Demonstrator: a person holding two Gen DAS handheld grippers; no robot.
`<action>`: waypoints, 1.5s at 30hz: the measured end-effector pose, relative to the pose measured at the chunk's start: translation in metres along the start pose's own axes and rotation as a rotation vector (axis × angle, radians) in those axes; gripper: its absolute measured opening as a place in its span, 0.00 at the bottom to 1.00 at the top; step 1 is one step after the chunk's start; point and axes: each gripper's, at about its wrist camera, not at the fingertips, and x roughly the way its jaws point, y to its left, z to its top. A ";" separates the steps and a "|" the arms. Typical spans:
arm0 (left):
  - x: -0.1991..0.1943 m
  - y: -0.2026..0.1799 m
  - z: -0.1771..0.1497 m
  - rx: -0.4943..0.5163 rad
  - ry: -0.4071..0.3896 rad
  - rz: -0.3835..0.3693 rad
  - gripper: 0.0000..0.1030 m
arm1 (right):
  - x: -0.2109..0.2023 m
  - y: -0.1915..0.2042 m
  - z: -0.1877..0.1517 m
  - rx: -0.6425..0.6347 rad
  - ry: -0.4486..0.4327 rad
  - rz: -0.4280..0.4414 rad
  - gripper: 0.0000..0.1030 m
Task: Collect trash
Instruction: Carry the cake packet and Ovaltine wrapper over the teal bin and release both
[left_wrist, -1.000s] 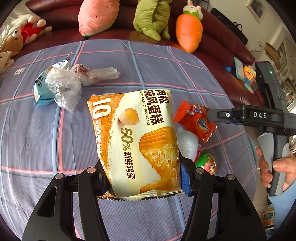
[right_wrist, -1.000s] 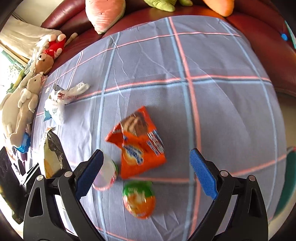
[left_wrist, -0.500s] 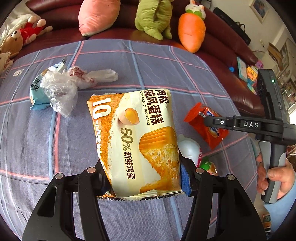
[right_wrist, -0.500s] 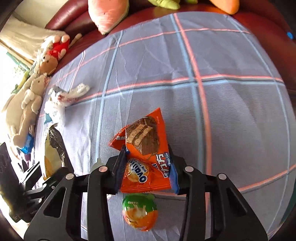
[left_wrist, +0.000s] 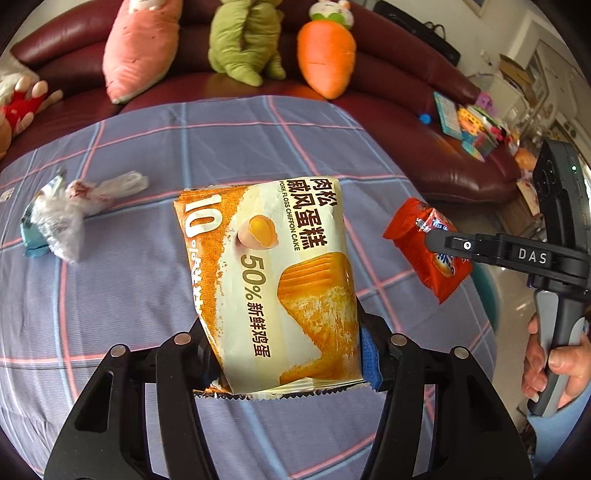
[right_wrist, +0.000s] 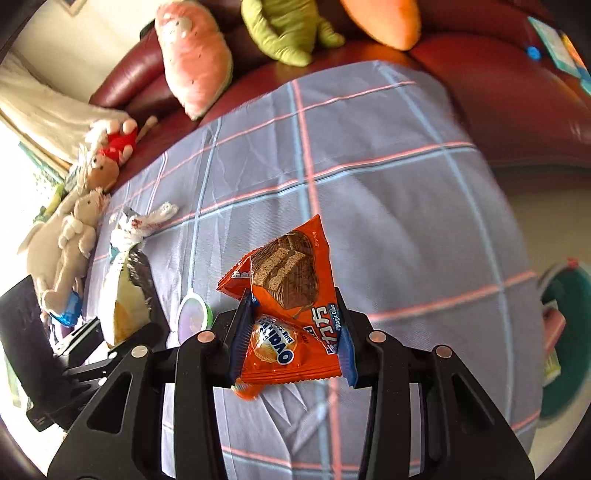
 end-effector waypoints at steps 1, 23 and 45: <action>0.002 -0.011 0.000 0.015 0.001 -0.008 0.57 | -0.009 -0.008 -0.004 0.015 -0.016 0.001 0.37; 0.065 -0.229 -0.005 0.334 0.104 -0.148 0.57 | -0.179 -0.237 -0.090 0.357 -0.294 -0.170 0.37; 0.161 -0.370 -0.021 0.506 0.250 -0.208 0.58 | -0.195 -0.327 -0.110 0.485 -0.283 -0.187 0.38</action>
